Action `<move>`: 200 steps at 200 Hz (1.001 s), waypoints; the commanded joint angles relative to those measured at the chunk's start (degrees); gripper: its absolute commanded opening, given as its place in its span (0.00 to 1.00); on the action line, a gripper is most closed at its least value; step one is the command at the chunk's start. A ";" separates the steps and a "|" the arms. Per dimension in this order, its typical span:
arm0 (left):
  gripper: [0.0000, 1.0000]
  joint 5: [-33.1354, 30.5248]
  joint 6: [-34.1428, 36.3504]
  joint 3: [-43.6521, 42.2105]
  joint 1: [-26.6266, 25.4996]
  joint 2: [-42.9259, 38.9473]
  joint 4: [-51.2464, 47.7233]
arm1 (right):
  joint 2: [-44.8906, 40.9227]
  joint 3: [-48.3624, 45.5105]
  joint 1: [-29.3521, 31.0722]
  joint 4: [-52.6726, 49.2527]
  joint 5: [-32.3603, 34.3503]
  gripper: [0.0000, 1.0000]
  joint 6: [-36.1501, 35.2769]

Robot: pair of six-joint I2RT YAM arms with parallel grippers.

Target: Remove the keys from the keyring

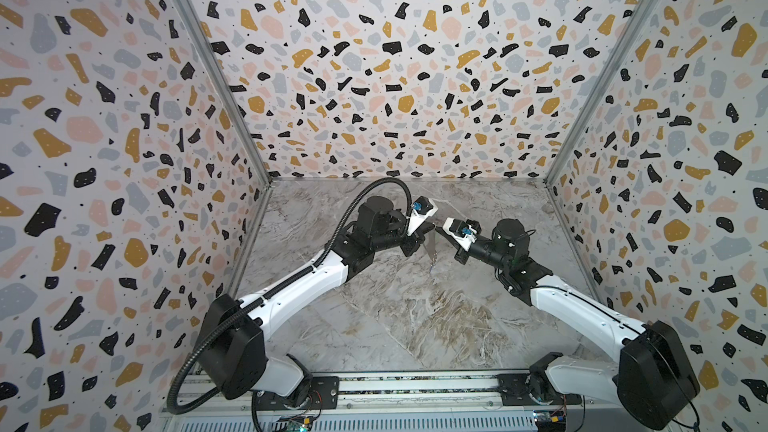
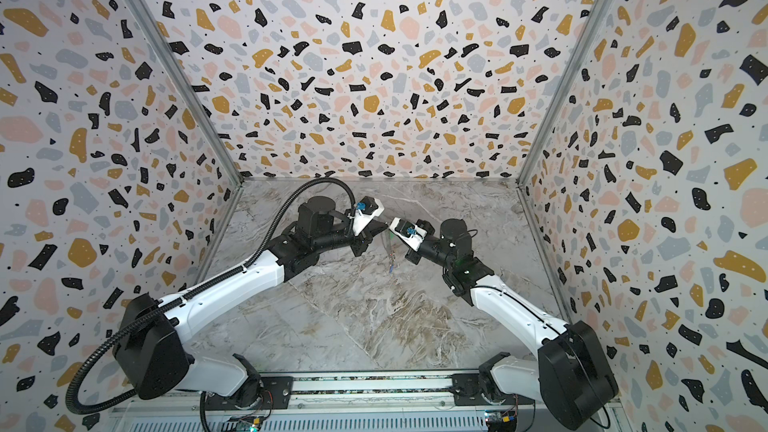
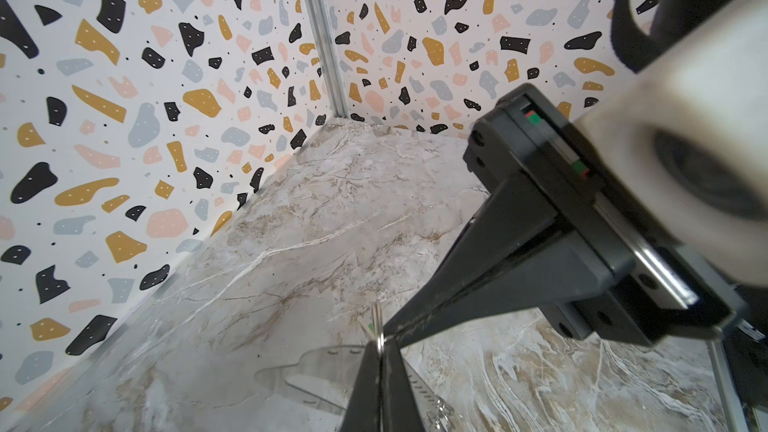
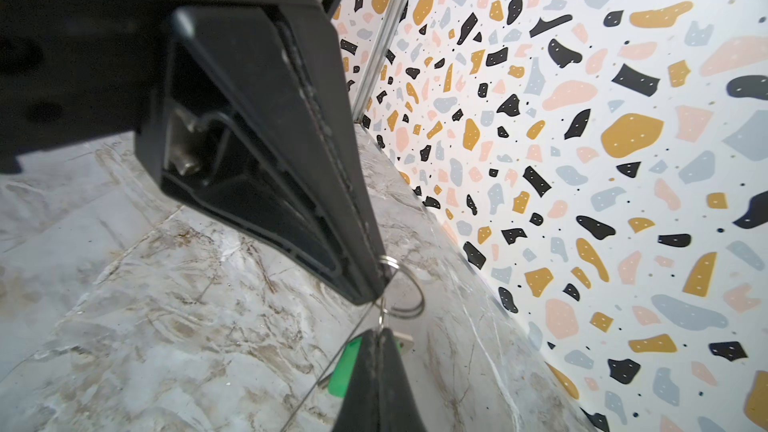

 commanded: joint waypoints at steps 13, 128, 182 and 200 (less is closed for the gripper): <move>0.00 -2.93 -1.62 1.48 -0.26 -1.12 5.66 | -2.17 -0.64 0.85 0.39 7.17 0.00 -2.01; 0.00 -4.08 -3.51 2.61 -0.26 0.29 4.85 | -3.00 -1.83 3.09 5.29 16.88 0.00 -3.44; 0.00 -2.70 -3.72 4.07 -0.26 1.86 3.04 | -3.10 -2.14 4.39 8.78 21.29 0.00 -4.97; 0.00 -2.49 -3.40 4.52 -0.26 2.26 2.20 | -3.45 -2.73 4.68 10.53 22.15 0.00 -5.33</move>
